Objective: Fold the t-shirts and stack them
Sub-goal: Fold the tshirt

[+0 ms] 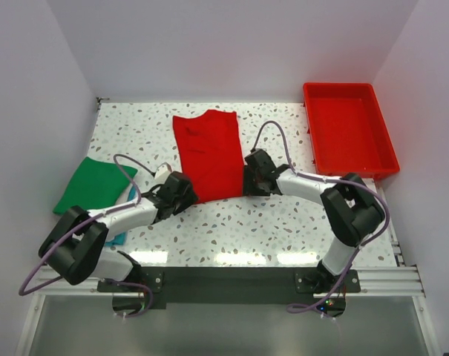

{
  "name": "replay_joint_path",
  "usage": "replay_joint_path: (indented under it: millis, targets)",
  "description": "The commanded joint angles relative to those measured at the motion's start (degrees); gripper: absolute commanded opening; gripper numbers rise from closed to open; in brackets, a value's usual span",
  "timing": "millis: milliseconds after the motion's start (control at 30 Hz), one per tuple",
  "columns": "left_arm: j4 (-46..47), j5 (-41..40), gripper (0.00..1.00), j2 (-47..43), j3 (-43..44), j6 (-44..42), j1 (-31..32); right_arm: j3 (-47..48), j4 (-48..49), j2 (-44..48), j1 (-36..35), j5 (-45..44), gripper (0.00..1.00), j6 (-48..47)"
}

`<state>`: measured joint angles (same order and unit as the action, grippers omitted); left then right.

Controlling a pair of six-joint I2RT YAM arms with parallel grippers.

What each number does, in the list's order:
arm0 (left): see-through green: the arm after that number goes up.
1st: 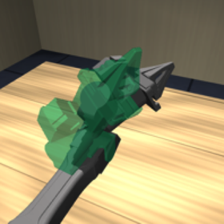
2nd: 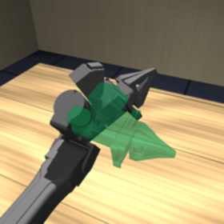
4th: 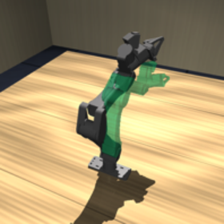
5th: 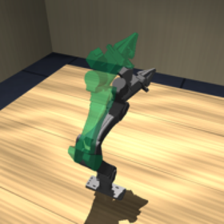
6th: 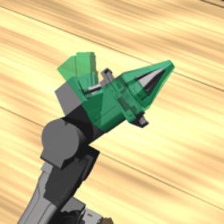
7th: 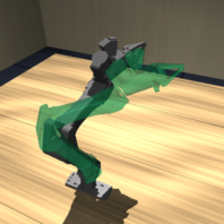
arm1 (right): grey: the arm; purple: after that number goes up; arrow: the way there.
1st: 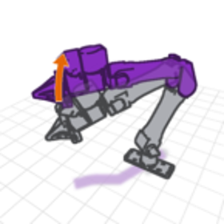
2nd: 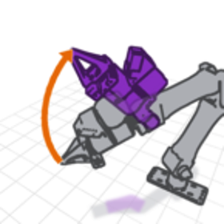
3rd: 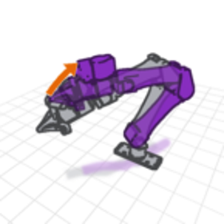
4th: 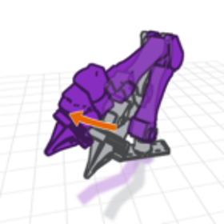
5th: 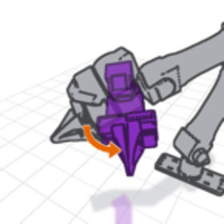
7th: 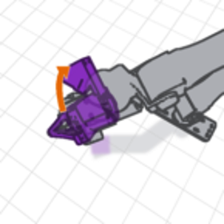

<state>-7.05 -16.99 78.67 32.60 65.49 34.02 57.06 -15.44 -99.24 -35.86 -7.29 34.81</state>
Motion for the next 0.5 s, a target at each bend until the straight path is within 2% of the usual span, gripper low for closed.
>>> replay_joint_path:
  millis: [0, 100, 200, 233, 267, 300, 333, 400, 433, 467]
  targets:
    - [3.44, 0.29, 0.61, 2.71, -0.69, 1.13, -0.62, 1.3, 2.34, -1.74, 0.0, -2.29, 0.52, 1.4]
    - [4.49, -0.14, 0.57, 4.38, -0.87, 1.48, -0.71, 0.95, 4.44, -2.62, 0.0, -2.03, 0.48, 1.67]
    - [5.47, 0.47, 0.49, 5.7, -1.22, 1.39, -0.71, 0.51, 5.25, -3.15, 0.08, -1.33, 0.37, 1.84]
    - [5.55, 0.64, 0.45, 6.14, -1.4, 1.3, -0.71, -0.01, 5.51, -3.06, 0.08, -1.06, 0.29, 2.02]
    - [5.73, 0.82, 0.34, 6.23, -1.49, 1.22, -0.71, -0.28, 5.68, -2.63, 0.08, -1.06, 0.25, 2.11]
    - [6.17, 0.91, 0.27, 6.23, -1.66, 1.04, -0.71, -0.63, 6.03, -2.45, 0.08, -0.89, 0.21, 2.02]
    - [6.17, 1.17, 0.16, 6.14, -1.75, 0.52, -0.71, -1.41, 6.12, -2.1, 0.0, -0.36, 0.13, 1.93]
    - [6.0, 1.44, 0.03, 5.62, -2.1, -0.1, -0.62, -2.73, 6.56, -1.05, 0.08, 0.08, 0.06, 1.84]
    - [5.82, 1.79, 0.0, 4.83, -2.36, -0.28, -0.45, -3.26, 6.56, -0.52, 0.08, 0.69, 0.0, 1.58]
    - [5.3, 2.05, 0.0, 4.13, -3.32, -0.28, -0.27, -4.75, 6.74, 0.88, 0.08, 1.05, 0.0, 1.49]
